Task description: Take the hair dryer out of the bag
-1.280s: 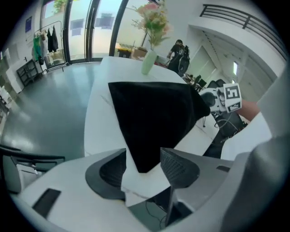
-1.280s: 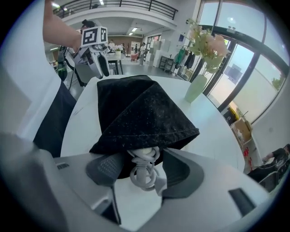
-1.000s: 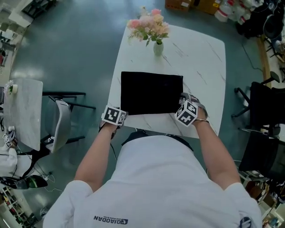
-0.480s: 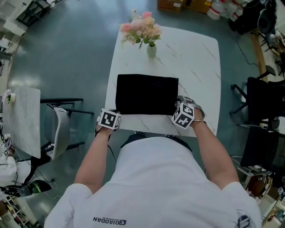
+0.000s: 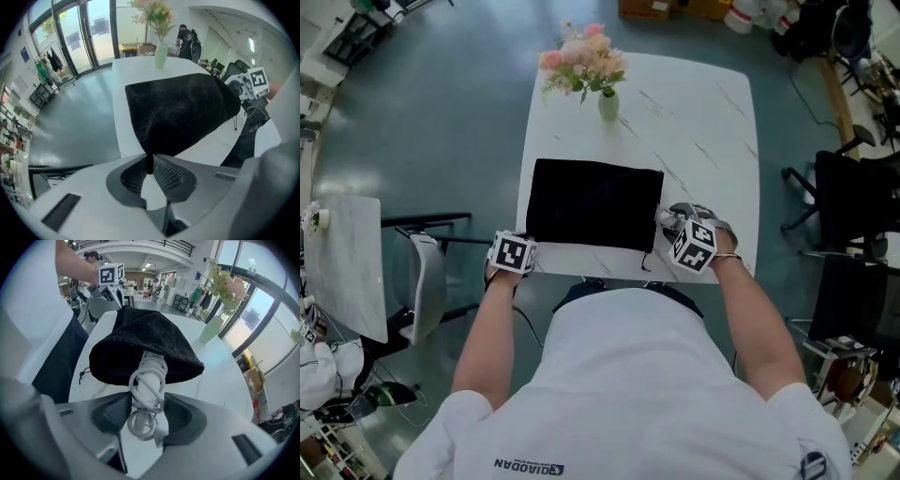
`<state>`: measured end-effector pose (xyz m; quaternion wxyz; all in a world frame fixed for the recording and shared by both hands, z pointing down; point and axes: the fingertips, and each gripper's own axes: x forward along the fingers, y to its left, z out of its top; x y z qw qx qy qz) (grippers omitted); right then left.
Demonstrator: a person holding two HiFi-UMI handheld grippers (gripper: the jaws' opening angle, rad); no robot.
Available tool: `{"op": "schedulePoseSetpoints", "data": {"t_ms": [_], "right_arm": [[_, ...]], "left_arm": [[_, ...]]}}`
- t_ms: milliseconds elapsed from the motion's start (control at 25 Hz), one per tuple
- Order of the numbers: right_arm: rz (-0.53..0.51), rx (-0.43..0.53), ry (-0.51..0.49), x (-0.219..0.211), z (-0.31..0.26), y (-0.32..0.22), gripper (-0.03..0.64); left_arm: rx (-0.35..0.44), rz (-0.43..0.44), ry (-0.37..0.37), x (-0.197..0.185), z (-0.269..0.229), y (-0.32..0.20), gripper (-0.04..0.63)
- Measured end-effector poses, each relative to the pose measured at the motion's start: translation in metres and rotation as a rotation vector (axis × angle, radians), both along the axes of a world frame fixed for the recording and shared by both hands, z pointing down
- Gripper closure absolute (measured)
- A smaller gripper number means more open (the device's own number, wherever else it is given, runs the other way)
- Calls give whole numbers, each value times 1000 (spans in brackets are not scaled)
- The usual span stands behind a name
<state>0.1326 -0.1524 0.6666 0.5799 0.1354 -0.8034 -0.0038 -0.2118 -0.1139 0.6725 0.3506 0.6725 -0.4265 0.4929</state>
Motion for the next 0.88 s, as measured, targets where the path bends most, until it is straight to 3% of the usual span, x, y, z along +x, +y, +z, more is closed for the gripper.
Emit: {"op": "schedulePoseSetpoints", "data": {"t_ms": [200,400,480,560,640,760,880], "right_arm": [[-73,15,28,11,1,-7,387],[-69,-9,44,20,5,-12,383],[-51,-8,35,20,4,-11,378],[-22,-22,24,20,4,-10,367],[17,-50,-4,19,1,-9,333],[68,-66,-73,12,-13,-10,325],[93,-38,-116,2,-28,-13,325]], "left_arm": [[-53,41,-42,-6,3,12,546],[-2,21,-66,-9,3,6,540],[4,14,-68,-12,3,6,498],[-21,19,-25,-11,-2,10,440],[-25,32,82,1,-11,11,383],[63,77,167,13,-34,-7,382],[163,162,195,39,-53,-39,382]]}}
